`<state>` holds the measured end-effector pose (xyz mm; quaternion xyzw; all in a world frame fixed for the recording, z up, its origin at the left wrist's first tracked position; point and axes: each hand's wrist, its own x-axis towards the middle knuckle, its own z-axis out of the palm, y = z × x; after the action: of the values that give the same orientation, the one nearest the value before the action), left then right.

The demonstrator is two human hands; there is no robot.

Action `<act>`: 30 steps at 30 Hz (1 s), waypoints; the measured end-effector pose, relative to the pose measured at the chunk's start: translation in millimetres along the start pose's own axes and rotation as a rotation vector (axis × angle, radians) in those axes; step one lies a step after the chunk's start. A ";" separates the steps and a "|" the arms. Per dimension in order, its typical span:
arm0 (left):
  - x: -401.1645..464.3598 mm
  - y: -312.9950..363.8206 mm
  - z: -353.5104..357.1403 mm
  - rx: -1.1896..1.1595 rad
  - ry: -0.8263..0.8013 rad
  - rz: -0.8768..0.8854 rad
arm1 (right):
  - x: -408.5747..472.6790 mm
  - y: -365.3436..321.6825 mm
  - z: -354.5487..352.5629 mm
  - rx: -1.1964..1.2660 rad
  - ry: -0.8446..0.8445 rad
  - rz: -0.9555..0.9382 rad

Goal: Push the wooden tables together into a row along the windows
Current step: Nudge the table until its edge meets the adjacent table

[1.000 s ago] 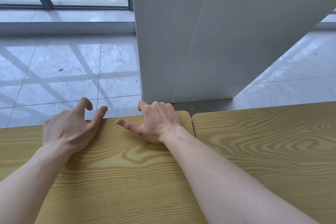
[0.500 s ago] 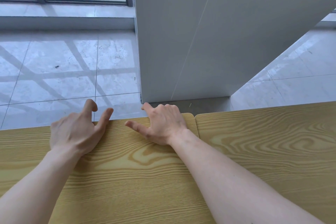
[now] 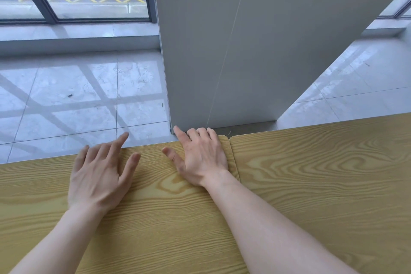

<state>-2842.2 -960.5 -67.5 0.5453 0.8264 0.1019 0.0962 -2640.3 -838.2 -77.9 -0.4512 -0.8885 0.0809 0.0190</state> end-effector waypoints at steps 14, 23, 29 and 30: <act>3.0 0.1 0.5 0.017 -0.027 -0.016 | 0.6 -0.7 -2.0 -0.004 -0.054 0.006; -13.1 -1.4 0.0 -0.106 0.062 0.059 | -37.1 -8.9 0.2 0.019 0.020 0.083; -87.6 3.3 -2.9 -0.135 0.059 0.044 | -102.1 -8.1 -4.2 -0.034 -0.033 0.081; -98.2 3.1 -4.8 -0.135 0.061 0.042 | -110.9 -7.5 -7.7 -0.035 -0.041 0.065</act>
<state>-2802.8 -1050.0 -57.4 0.5513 0.8088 0.1757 0.1054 -2579.8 -930.8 -64.7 -0.4782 -0.8750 0.0751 -0.0097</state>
